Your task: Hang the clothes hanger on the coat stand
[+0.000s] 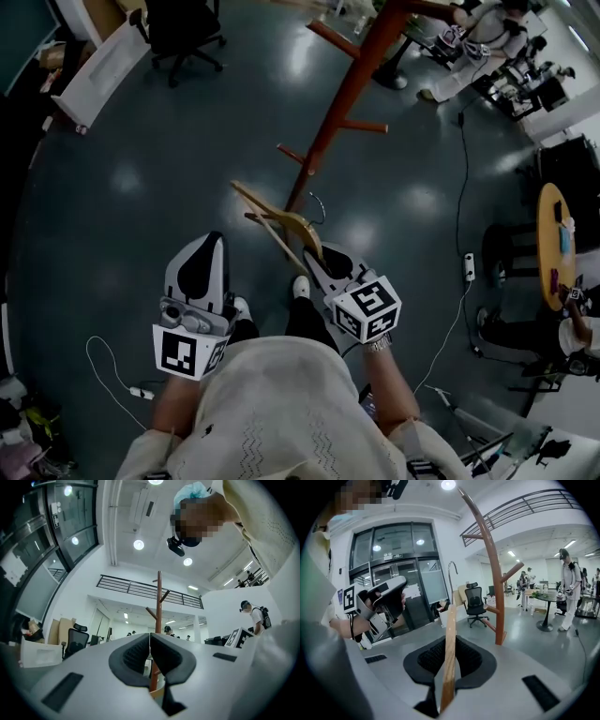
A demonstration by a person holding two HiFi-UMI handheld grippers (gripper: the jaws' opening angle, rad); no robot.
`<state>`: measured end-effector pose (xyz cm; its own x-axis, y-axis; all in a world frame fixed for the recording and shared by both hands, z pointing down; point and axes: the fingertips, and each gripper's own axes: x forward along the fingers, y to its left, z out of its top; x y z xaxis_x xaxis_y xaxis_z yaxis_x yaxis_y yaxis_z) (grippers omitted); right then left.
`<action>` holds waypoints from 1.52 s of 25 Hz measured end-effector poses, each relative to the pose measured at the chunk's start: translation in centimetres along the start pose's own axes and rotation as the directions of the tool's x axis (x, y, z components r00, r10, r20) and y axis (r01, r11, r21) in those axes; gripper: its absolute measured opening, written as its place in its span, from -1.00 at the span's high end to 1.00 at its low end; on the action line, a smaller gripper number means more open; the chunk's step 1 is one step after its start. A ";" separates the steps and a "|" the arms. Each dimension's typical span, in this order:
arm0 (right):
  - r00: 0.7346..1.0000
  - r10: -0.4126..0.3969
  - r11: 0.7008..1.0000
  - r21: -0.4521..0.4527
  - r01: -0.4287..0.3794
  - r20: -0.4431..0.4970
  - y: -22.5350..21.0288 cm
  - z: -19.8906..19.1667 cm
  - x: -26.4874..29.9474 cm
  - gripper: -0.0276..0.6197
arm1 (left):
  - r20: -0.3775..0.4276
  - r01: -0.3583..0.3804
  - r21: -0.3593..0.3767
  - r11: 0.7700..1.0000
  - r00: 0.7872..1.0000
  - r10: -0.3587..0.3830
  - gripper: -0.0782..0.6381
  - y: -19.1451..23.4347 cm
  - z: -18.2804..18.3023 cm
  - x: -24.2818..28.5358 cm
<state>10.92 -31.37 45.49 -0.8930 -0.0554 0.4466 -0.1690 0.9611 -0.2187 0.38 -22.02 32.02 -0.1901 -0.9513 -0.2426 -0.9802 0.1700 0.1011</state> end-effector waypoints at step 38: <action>0.888 0.407 0.836 -0.306 -0.456 -0.213 -20.6 -5.5 13.3 0.70 | -0.016 -0.502 0.235 0.832 0.854 0.520 0.74 -6.0 -3.3 7.7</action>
<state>4.85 -50.43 60.73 -0.7734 0.3993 0.4924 0.3938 0.9113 -0.1205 4.95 -31.24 32.74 -0.6713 -0.7281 -0.1389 -0.7331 0.6798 -0.0203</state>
